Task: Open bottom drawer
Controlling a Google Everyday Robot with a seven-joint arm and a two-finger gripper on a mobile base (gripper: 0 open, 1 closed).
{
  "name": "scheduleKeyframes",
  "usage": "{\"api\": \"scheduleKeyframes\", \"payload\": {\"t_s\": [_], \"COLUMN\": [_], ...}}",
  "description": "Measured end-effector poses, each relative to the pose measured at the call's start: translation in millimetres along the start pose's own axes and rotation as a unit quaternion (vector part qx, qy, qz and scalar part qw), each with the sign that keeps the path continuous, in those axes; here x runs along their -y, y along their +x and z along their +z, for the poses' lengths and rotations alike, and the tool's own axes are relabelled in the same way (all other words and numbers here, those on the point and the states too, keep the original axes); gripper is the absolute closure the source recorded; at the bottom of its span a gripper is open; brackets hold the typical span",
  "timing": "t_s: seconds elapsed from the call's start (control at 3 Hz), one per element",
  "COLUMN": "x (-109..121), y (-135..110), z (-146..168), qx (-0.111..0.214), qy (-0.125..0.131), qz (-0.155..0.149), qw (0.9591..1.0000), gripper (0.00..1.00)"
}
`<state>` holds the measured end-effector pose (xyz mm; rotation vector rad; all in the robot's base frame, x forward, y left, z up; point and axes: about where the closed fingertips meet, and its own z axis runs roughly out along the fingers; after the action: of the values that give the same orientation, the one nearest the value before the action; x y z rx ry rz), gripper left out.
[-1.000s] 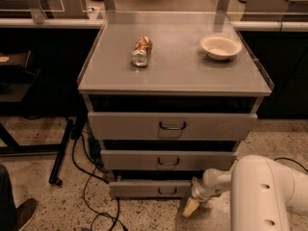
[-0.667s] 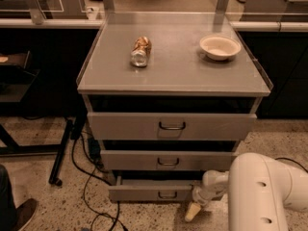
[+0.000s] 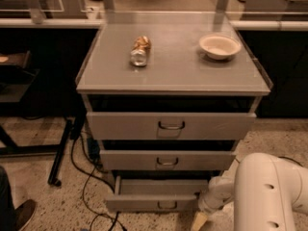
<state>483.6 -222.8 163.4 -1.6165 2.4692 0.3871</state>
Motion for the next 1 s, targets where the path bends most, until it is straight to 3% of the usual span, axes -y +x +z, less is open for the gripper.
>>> {"api": "scheduleKeyframes", "payload": {"t_s": [0.67, 1.0], "x": [-6, -43], "y": [10, 44], "z": [2, 7], "qx": [-0.014, -0.040], "qy": [-0.009, -0.037], "qz": [-0.009, 0.004], "qw": [0.9998, 0.9985], "gripper": [0.00, 0.00]}}
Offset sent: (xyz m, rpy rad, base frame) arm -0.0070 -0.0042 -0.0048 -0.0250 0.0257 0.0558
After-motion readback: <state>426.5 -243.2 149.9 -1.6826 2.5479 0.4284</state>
